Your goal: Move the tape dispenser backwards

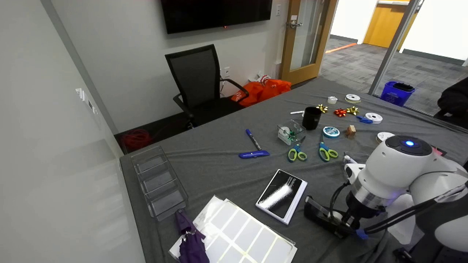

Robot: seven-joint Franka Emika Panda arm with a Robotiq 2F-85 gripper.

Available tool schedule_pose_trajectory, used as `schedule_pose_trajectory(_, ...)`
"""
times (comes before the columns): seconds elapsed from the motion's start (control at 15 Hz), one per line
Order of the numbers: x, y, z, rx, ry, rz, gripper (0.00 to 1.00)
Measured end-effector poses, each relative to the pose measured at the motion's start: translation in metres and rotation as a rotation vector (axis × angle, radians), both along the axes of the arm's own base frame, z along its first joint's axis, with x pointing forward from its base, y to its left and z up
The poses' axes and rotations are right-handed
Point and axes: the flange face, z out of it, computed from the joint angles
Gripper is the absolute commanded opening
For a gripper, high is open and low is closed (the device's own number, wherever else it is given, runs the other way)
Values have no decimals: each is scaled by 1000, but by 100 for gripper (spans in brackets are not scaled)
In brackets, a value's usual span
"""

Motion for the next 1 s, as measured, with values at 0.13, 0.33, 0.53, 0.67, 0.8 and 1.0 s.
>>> schedule_pose_trajectory(0.13,-2,3,0,-17,-8,3,45)
schedule_pose_trajectory(0.33,-4,7,-1,-32,-18,2,45)
schedule_pose_trajectory(0.53,-6,11,0,-31,-20,0,45)
schedule_pose_trajectory(0.67,-9,20,3,-13,-20,-13,45)
schedule_pose_trajectory(0.8,-10,32,14,22,-28,-49,45)
schedule_pose_trajectory(1.0,-3,47,43,71,-71,-97,45)
